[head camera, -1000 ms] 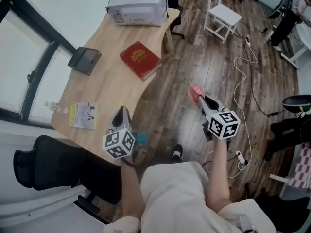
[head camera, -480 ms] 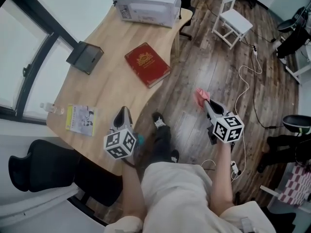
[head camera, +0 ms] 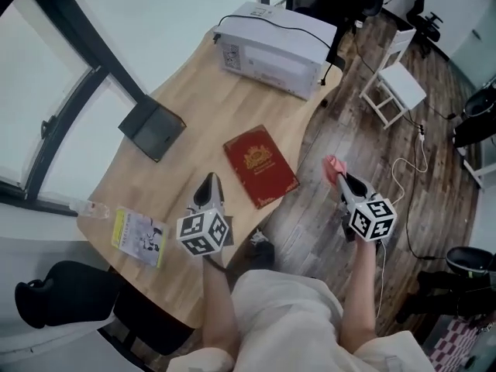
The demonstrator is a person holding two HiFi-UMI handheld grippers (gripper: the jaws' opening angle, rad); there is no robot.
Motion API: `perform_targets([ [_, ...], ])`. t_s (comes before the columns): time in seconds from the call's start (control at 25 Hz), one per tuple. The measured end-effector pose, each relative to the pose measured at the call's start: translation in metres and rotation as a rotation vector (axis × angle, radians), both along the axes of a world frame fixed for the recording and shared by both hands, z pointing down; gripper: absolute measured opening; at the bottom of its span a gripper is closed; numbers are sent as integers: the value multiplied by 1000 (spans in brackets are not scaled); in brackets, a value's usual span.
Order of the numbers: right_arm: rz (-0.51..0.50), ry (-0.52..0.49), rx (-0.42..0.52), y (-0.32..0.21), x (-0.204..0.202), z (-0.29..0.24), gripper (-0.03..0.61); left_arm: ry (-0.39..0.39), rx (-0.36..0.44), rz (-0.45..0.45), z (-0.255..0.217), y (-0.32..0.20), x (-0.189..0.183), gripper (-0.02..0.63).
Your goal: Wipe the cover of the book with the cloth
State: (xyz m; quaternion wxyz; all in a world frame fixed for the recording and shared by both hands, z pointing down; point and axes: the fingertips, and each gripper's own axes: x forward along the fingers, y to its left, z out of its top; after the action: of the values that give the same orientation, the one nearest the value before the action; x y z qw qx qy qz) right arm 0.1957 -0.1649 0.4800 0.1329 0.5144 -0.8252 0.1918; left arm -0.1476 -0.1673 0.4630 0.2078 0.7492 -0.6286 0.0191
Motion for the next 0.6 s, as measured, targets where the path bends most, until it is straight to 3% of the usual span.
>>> perform_targets([
  [0.08, -12, 11, 8, -36, -8, -3, 31, 26, 5, -19, -4, -27, -12, 8],
  [0.2, -57, 16, 11, -75, -31, 4, 31, 123, 51, -94, -20, -65, -38, 8],
  [0.28, -114, 43, -6, -89, -47, 17, 31, 111, 58, -84, -20, -82, -41, 8],
  [0.44, -331, 199, -9, -102, -81, 41, 31, 45, -46, 79, 27, -101, -5, 8],
  [0.48, -393, 246, -10, -102, -89, 49, 31, 67, -92, 122, 45, -101, 8, 8],
  [0.6, -563, 350, -23, -100, -110, 83, 31, 232, -224, 217, 95, -94, 47, 8],
])
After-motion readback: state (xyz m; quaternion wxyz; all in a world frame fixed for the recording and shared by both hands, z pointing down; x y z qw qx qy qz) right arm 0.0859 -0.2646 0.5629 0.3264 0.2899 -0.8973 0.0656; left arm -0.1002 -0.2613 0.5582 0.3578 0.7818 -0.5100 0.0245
